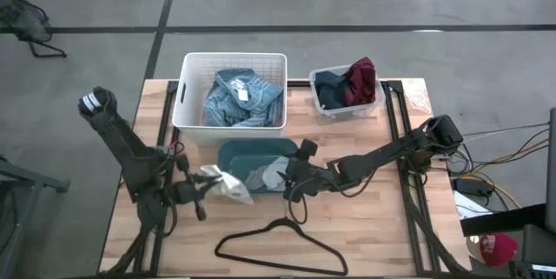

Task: Pick & Place Cloths
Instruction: Put the white and blue sock into the blue bin, then return to Home Position

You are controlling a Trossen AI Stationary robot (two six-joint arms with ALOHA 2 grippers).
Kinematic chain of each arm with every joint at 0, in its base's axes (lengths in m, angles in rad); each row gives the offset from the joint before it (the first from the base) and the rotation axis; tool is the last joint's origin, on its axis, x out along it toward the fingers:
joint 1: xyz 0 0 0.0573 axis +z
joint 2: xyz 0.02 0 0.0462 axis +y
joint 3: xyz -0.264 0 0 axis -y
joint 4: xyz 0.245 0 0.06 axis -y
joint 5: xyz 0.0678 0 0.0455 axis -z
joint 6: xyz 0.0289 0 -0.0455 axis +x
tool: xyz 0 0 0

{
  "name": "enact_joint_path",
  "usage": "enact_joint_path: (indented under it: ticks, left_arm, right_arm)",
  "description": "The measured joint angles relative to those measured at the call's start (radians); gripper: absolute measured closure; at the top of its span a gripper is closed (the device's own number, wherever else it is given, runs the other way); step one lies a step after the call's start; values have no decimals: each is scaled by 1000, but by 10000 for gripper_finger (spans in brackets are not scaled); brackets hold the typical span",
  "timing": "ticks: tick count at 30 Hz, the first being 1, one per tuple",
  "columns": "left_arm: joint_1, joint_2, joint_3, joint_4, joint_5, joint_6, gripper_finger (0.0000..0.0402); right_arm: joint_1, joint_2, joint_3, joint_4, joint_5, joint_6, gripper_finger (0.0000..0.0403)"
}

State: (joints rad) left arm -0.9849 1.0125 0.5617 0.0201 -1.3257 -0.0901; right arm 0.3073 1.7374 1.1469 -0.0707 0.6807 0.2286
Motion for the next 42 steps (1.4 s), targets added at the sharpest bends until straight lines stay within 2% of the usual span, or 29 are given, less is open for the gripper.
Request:
enact_joint_path:
  ticks: [4, 10, 13, 17, 19, 23, 27, 30, 35, 42]
  left_arm:
    - [66, -23, 0, 53, -34, 68, 382]
    - [214, -32, 0, 217, -27, 243, 380]
    - [303, -32, 1, 331, 35, 350, 379]
    - [442, -32, 1, 459, 179, 468, 379]
    - [495, -32, 1, 450, 270, 425, 379]
    - [531, -24, -1, 317, 475, 229, 379]
    - [532, -1, -10, 248, 586, 51, 378]
    - [532, 20, -10, 228, 601, -25, 378]
    - [547, 57, -10, 213, 598, -51, 366]
    - [589, 107, -10, 200, 662, -121, 273]
  right_arm:
    - [0, 0, -1, 3, 0, 0, 138]
    - [0, 0, -3, 4, 1, 0, 129]
    - [0, 0, -3, 4, 2, 0, 125]
    - [0, 0, -3, 3, 3, 0, 124]
    - [0, 0, -3, 4, 3, 0, 128]
    - [-1, 0, -12, 3, 3, -1, 145]
    - [-2, 0, -27, 2, 3, 0, 163]
    - [-3, 0, -37, 3, 3, 12, 175]
    - [-3, 0, -44, 3, 3, 23, 197]
    - [-3, 0, -35, 8, 3, 1, 241]
